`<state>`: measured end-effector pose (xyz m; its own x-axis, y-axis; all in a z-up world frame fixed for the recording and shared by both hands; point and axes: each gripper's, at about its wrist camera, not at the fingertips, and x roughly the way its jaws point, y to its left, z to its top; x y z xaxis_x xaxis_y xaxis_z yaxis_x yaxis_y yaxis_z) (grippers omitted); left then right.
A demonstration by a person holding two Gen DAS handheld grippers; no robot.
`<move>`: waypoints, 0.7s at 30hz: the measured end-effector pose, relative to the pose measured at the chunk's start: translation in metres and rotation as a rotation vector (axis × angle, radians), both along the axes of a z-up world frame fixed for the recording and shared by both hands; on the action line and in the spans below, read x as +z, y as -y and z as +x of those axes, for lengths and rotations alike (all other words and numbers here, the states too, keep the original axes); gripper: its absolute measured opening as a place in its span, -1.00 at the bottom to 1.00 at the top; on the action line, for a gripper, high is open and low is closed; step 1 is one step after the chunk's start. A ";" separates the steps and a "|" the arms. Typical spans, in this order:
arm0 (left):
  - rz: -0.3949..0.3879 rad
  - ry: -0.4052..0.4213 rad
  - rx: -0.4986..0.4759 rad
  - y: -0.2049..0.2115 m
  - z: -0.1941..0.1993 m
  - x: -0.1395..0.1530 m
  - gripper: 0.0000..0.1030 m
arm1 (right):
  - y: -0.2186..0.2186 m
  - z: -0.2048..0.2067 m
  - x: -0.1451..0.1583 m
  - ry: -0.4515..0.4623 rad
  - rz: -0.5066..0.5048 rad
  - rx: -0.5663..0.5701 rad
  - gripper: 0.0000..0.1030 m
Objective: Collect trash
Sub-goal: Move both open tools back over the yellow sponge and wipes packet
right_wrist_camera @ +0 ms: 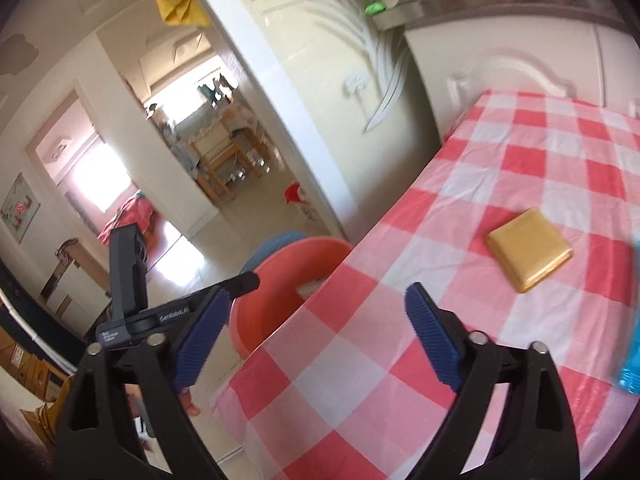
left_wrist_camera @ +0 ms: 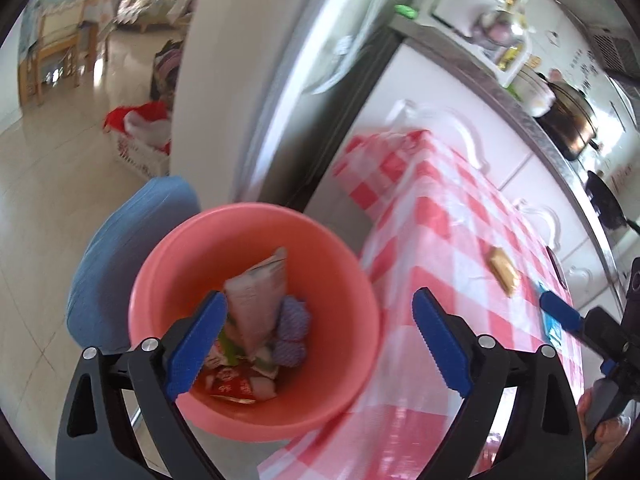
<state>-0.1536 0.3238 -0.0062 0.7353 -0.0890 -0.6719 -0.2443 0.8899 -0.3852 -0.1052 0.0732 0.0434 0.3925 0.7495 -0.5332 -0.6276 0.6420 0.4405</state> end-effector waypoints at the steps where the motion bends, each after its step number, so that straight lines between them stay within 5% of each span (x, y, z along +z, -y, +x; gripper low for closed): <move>1: 0.018 -0.008 -0.015 0.007 0.002 0.004 0.80 | 0.007 -0.002 0.002 0.020 0.009 -0.018 0.82; 5: 0.049 -0.042 -0.066 0.028 0.007 0.014 0.80 | 0.035 -0.006 0.011 0.082 0.050 -0.098 0.93; 21: 0.141 0.081 -0.177 0.110 -0.009 0.033 0.80 | 0.107 -0.040 0.013 0.151 -0.016 -0.194 0.93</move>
